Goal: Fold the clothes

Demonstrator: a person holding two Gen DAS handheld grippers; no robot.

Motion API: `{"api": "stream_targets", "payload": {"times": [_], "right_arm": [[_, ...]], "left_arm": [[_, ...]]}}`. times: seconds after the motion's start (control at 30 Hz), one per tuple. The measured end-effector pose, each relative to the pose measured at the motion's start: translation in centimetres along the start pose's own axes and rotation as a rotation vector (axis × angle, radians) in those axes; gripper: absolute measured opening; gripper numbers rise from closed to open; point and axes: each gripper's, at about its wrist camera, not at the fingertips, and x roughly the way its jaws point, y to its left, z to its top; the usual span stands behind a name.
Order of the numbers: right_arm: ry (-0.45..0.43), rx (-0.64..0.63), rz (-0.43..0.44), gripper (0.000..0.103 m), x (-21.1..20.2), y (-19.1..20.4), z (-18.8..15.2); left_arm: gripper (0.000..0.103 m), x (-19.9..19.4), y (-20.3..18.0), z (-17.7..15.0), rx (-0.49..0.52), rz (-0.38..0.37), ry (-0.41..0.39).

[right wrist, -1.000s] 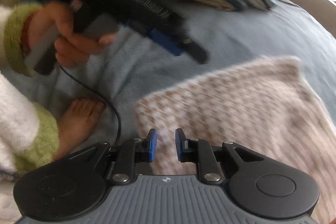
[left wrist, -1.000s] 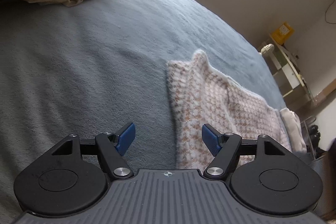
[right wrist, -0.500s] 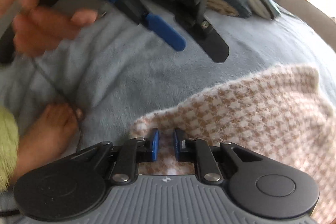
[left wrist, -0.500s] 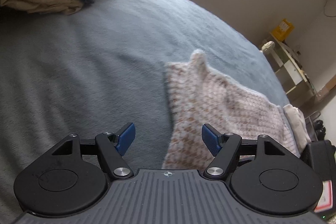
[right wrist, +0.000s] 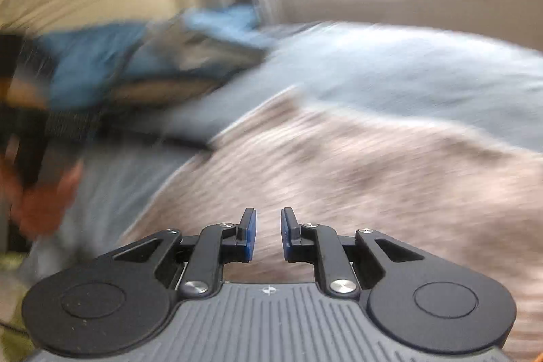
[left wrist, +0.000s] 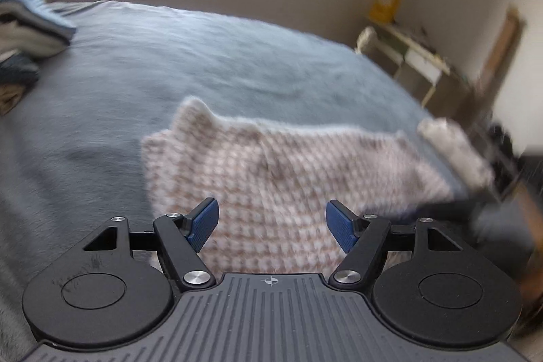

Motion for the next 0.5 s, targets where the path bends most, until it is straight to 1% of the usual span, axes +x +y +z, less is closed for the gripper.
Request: {"api": "stream_targets", "payload": {"times": [0.07,0.1,0.13,0.17,0.2,0.23,0.27,0.3,0.37,0.43,0.47,0.5], "right_arm": [[-0.056,0.001,-0.104,0.016,-1.7,-1.4,0.1],[-0.069,0.004,-0.156,0.016,-2.3,-2.2,0.0],[-0.074,0.008,-0.209,0.016,-2.8,-3.0,0.0],[-0.055,0.014,-0.27,0.016,-2.8,-3.9,-0.3],[-0.018,0.025,-0.337,0.016,-2.3,-4.8,-0.9],[0.023,0.041,-0.383,0.017,-1.6,-5.8,-1.7],[0.067,0.068,-0.395,0.016,-0.7,-7.0,-2.7],[0.089,0.088,-0.4,0.016,-0.2,-7.7,-3.3],[0.065,0.104,-0.393,0.016,-0.5,-7.9,-3.4],[0.049,0.121,-0.38,0.016,-0.8,-7.9,-2.7],[0.03,0.128,-0.382,0.016,-1.1,-8.0,-2.2],[-0.009,0.131,-0.399,0.016,-1.8,-8.1,-1.8]], "left_arm": [[0.07,1.6,-0.2,-0.7,0.03,0.081,0.041],[0.069,2.4,0.0,-1.1,0.03,0.127,0.066],[0.069,2.9,0.3,-1.3,0.017,0.158,0.078],[0.069,3.0,0.7,-1.4,-0.001,0.164,0.072],[0.07,2.9,0.8,-1.4,-0.016,0.162,0.066],[0.07,2.9,0.9,-1.3,-0.023,0.161,0.064],[0.07,2.9,0.9,-1.3,-0.031,0.16,0.062],[0.07,3.0,1.0,-1.2,-0.032,0.162,0.062],[0.071,3.1,0.9,-1.3,-0.018,0.174,0.064],[0.071,3.0,0.7,-1.3,-0.014,0.185,0.063],[0.071,3.0,0.8,-1.3,-0.018,0.189,0.064],[0.071,3.1,0.8,-1.1,-0.029,0.192,0.064]]}}
